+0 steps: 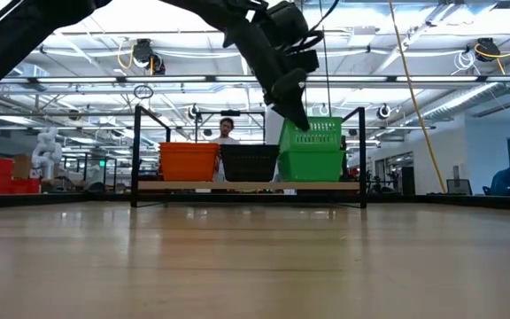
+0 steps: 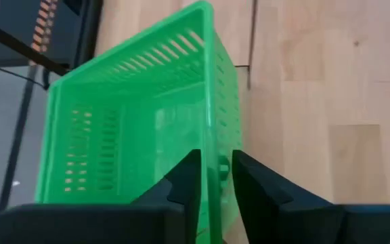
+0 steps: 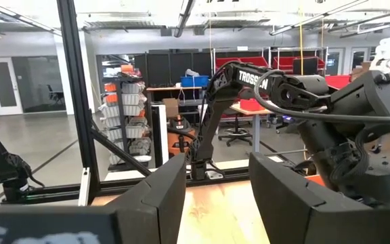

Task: Stack baskets on shelf by color
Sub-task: Stack the left green basket on top of the green basket on the shelf

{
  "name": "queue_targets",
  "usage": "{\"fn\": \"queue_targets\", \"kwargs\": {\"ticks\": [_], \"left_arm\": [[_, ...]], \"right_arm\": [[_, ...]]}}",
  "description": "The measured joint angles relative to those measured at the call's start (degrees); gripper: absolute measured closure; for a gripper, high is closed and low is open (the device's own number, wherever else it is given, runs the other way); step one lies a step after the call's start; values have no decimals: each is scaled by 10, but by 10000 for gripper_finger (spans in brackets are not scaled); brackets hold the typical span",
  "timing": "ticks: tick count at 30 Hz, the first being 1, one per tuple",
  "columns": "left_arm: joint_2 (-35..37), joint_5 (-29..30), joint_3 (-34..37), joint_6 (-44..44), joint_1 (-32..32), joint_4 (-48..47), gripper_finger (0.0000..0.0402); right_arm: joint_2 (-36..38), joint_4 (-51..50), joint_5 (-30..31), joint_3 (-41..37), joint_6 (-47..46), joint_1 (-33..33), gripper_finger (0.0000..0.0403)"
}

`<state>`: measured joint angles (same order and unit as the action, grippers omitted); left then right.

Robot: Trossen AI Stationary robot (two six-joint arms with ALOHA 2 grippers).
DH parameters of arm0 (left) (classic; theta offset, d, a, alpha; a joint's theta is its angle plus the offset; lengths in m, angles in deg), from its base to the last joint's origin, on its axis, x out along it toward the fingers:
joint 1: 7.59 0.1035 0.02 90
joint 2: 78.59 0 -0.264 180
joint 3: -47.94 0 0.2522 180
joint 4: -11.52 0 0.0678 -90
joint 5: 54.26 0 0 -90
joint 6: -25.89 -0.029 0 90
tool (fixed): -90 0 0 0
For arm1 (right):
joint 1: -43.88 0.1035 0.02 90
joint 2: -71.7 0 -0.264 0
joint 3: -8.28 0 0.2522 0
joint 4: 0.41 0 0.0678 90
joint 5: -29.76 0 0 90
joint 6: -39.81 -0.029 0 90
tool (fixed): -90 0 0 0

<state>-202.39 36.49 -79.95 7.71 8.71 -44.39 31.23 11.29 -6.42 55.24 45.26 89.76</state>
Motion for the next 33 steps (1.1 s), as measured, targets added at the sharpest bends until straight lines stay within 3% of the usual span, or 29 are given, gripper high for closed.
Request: {"fn": "queue_targets", "kwargs": {"ticks": [7,11,15,30,33], "left_arm": [[0,15,0,5,0,3,276],[0,67,8,-7,-2,15,276],[0,99,11,-40,-9,11,294],[0,109,11,-78,-30,40,389],[0,113,11,-86,-30,40,389]], "right_arm": [[0,0,0,0,2,0,248],[0,0,0,0,2,0,248],[0,0,0,0,2,0,248],[0,0,1,0,2,0,248],[0,-1,1,0,2,0,248]]}}
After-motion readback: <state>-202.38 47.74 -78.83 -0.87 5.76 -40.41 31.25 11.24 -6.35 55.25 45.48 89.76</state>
